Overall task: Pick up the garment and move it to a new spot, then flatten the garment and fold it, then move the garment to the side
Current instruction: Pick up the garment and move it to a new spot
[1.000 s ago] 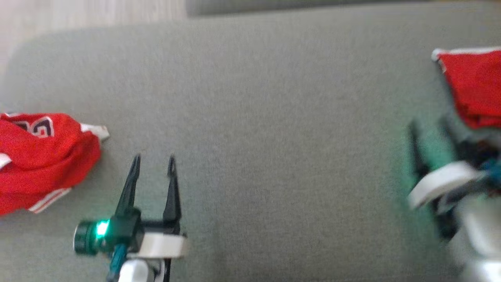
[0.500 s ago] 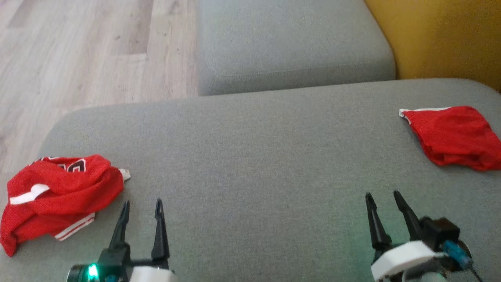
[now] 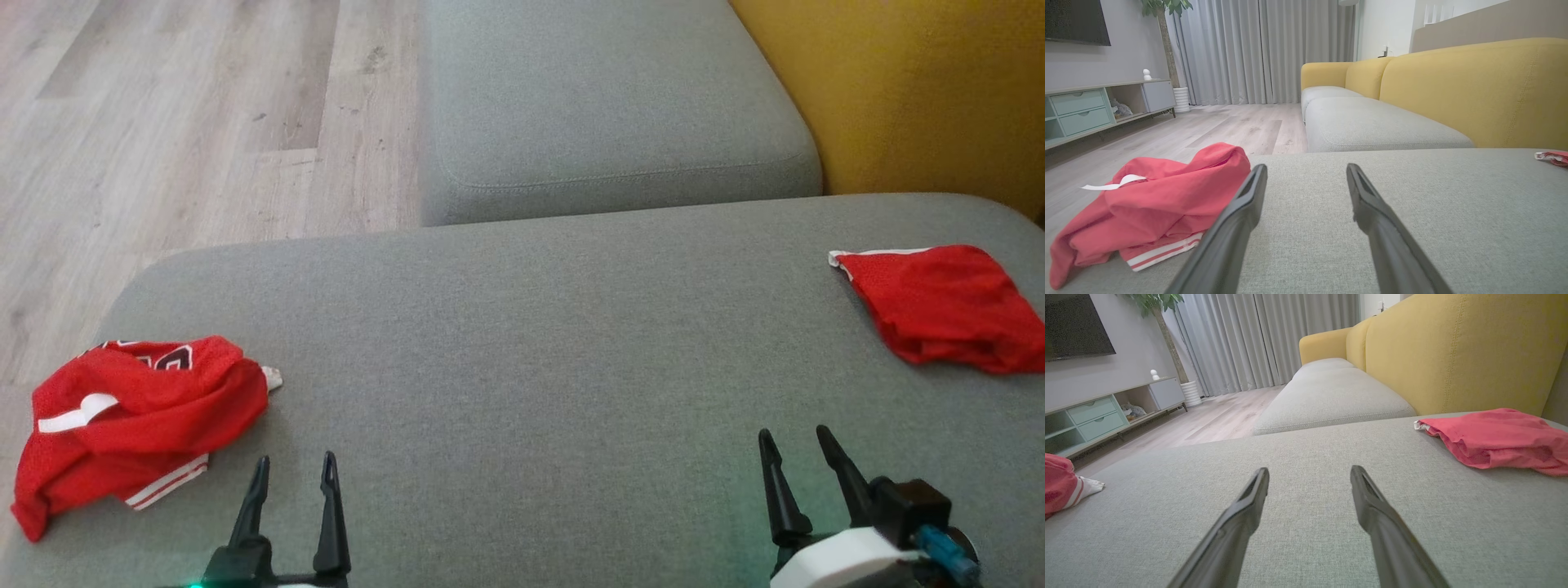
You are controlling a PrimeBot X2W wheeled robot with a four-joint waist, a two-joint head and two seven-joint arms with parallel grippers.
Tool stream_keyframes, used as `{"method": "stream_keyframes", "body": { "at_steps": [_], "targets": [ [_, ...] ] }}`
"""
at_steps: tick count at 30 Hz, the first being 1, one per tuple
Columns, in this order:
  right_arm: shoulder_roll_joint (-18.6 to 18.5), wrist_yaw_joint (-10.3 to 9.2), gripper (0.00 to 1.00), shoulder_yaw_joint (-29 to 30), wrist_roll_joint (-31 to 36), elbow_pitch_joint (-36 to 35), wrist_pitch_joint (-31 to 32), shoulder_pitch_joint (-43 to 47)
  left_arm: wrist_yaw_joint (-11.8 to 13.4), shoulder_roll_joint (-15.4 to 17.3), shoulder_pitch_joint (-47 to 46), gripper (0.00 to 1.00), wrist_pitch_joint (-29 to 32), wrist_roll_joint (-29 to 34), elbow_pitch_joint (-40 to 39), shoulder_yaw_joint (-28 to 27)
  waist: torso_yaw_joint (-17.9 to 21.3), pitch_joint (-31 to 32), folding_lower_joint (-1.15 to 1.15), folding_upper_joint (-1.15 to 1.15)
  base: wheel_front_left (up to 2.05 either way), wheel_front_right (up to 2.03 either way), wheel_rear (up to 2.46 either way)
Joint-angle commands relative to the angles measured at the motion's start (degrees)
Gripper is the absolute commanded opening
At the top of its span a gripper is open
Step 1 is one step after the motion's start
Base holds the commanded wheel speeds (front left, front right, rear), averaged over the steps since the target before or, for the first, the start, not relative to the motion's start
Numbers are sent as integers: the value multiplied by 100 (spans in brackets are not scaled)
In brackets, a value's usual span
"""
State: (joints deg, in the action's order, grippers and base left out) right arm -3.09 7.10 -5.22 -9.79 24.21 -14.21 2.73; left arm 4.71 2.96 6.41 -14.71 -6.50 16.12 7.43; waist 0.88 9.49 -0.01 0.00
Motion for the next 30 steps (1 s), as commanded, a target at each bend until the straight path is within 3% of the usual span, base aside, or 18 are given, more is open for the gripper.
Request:
{"method": "stream_keyframes", "body": {
  "at_steps": [1, 9, 15, 23, 30],
  "targets": [
    [7, 39, 100, -123, 62, -155, -78, -178, -17, -8, -211, 100, -29, 37, -140, -211, -9, 4, 1, 0, 0, 0, 0],
    [15, 39, 100, -189, 52, -113, -78, -122, -27, -8, -124, 100, -29, 70, -121, -255, -270, 24, 1, 0, 0, 0, 0],
    [17, 39, 100, -387, -46, -36, -78, -192, -52, -8, -65, 100, -29, 143, -180, -360, -744, 3, 1, 0, 0, 0, 0],
    [20, 39, 100, -626, -209, 7, -79, -369, -29, 45, 61, 100, -29, 190, -298, -661, -1679, -62, 1, 0, 0, 0, 0],
    [21, 39, 100, -643, -208, -7, -79, -447, 1, 157, 43, 100, -29, 131, -573, -1115, -2118, -239, 1, 0, 0, 0, 0]
  ]
}}
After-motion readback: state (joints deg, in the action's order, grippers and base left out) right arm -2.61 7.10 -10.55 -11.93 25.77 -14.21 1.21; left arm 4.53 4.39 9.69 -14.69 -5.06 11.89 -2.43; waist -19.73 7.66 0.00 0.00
